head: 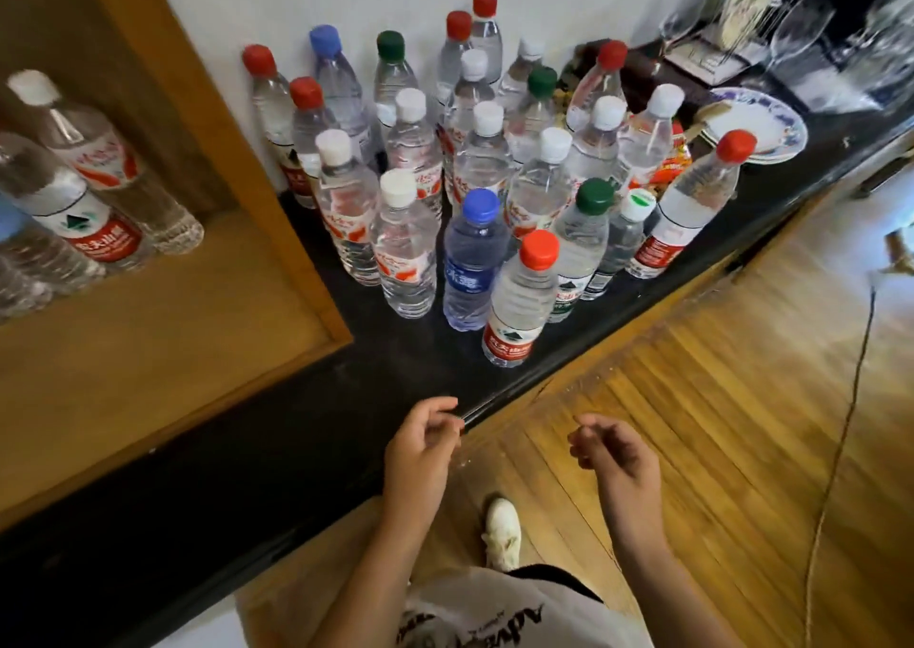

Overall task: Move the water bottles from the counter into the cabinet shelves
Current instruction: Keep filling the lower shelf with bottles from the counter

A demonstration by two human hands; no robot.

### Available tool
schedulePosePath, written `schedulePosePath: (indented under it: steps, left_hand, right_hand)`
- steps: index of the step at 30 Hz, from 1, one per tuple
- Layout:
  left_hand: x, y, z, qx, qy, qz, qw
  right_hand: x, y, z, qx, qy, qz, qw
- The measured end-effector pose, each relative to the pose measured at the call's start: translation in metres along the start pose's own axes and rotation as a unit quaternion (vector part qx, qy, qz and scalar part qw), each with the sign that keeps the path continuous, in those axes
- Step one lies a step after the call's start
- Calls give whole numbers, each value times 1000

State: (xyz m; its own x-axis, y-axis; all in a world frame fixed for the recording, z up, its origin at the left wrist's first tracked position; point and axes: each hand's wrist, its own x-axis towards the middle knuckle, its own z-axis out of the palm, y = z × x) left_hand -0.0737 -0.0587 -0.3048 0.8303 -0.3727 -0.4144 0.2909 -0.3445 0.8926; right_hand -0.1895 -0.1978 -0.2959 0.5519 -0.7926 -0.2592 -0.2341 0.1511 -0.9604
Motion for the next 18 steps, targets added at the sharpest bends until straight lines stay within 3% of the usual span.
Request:
schedulePosePath:
  steps: [10,14,18]
  left_hand:
    - [73,67,34,-13,99,115,988]
    - [84,90,37,-35,82,181,979]
    - [93,106,43,-33,80,188,978]
  right_hand:
    - [64,-25,12,-80,-90,-55,991]
    - [86,-31,30,-136,-138,-81,978]
    - [99,-36,44,-129,-170,-138,967]
